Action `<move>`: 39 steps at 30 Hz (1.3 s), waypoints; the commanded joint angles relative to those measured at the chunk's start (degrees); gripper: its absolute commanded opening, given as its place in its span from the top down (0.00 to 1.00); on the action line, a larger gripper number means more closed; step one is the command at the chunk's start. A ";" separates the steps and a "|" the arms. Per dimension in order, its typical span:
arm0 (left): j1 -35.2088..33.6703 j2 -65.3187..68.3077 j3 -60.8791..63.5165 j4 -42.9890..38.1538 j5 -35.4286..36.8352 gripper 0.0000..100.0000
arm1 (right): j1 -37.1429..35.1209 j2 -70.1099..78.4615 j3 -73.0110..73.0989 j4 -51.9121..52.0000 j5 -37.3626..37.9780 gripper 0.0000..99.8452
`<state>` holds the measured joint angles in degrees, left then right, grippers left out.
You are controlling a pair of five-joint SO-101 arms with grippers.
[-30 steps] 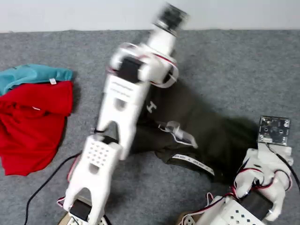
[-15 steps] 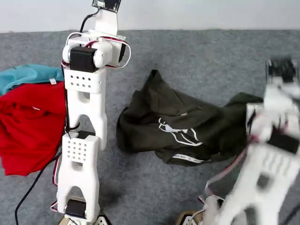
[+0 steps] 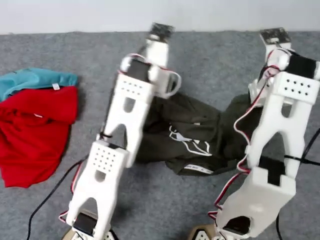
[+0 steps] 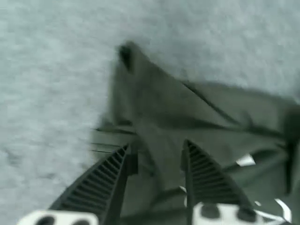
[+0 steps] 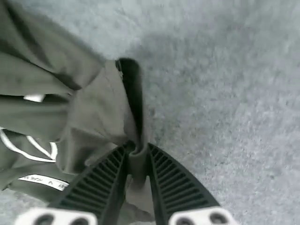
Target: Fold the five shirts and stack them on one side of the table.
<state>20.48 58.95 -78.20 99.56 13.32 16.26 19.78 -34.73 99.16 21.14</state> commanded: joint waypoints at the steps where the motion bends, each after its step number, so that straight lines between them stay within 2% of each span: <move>1: 4.13 -0.44 1.63 0.88 0.44 0.82 | 2.15 1.54 -2.29 0.13 -0.53 0.99; 4: 4.92 0.53 4.00 -0.09 0.44 0.79 | 2.33 3.38 -2.29 -0.13 -0.53 0.99; 11: 2.37 4.75 3.91 0.70 0.44 0.79 | 2.33 4.88 -2.29 -0.13 -0.53 0.99; 20: 0.88 -0.26 4.26 1.05 0.44 0.79 | 2.42 4.88 -2.29 -0.04 -0.53 0.99; 27: 1.23 -1.58 15.34 0.88 -1.32 0.79 | 2.42 4.88 -2.29 0.40 -0.53 0.99; 31: 1.23 -1.58 16.31 -0.18 -2.37 0.79 | 2.33 4.88 -2.29 0.13 -0.53 0.99; 33: 1.14 -1.58 16.40 -2.64 -2.37 0.81 | 2.15 4.88 -2.29 0.22 -0.53 0.99; 39: 1.32 -1.49 16.57 -4.57 -2.37 0.99 | 2.33 4.88 -2.29 0.48 -0.53 0.99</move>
<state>22.15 61.14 -61.14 95.52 11.74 18.11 25.23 -35.08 99.25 21.14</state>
